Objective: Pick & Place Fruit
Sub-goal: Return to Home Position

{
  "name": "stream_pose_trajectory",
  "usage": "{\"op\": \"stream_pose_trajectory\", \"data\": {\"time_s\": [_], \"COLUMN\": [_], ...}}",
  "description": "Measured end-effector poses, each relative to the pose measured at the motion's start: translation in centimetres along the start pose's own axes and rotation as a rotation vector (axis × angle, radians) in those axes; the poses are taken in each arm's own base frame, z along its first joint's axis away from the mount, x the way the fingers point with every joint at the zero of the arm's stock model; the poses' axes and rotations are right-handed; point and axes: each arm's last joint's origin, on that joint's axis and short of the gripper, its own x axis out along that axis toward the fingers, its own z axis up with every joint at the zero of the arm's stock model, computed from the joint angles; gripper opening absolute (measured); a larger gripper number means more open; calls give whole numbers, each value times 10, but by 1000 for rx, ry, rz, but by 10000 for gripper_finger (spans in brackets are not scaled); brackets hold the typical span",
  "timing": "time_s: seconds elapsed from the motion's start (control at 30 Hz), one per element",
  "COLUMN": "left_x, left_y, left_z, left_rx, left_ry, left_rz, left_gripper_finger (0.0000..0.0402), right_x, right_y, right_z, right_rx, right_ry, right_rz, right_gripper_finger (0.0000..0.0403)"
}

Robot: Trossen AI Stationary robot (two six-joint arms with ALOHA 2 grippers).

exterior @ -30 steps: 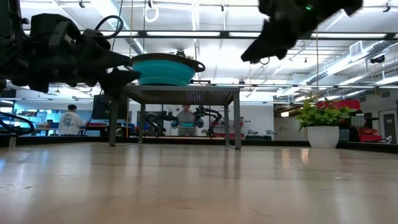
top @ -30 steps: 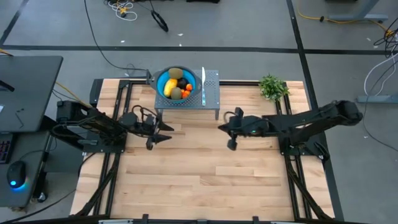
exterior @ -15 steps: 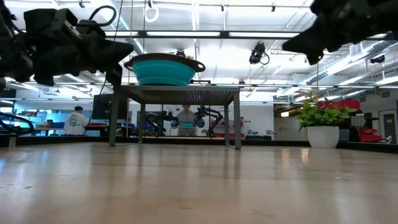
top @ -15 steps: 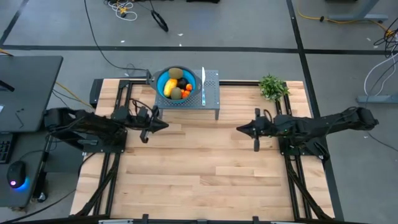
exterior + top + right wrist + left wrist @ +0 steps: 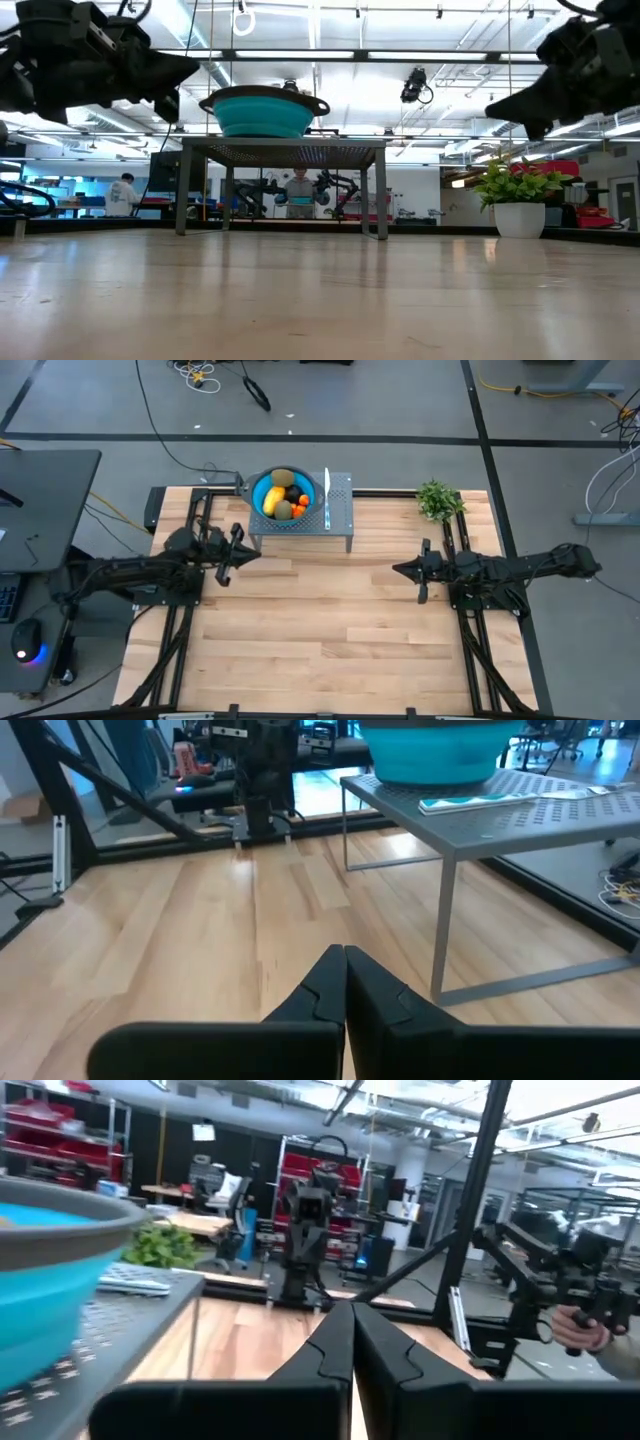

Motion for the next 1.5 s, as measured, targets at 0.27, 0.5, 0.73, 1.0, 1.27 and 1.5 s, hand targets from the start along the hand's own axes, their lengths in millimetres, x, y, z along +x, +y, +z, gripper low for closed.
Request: {"op": "stream_pose_trajectory", "data": {"time_s": [0.27,0.5,0.73,1.0,1.27,1.5], "left_x": [-18,-33,-43,-53,-55,-56], "left_y": [5,15,23,31,33,34], "left_z": [4,4,3,3,3,0], "left_rx": [42,59,61,69,62,32], "left_ry": [46,81,128,149,151,168], "left_rz": [71,162,166,214,231,252], "left_gripper_finger": [4,4,4,4,5,5], "right_x": [-6,-7,-7,-7,-7,-7], "right_y": [-4,-5,-5,-5,-5,-5], "right_z": [-18,-24,-25,-25,-25,-25], "right_rx": [-7,-26,-56,-83,-92,-82], "right_ry": [-27,-3,17,17,17,17], "right_rz": [1,-17,-3,-2,-1,-1], "right_gripper_finger": [3,3,3,3,3,3]}}
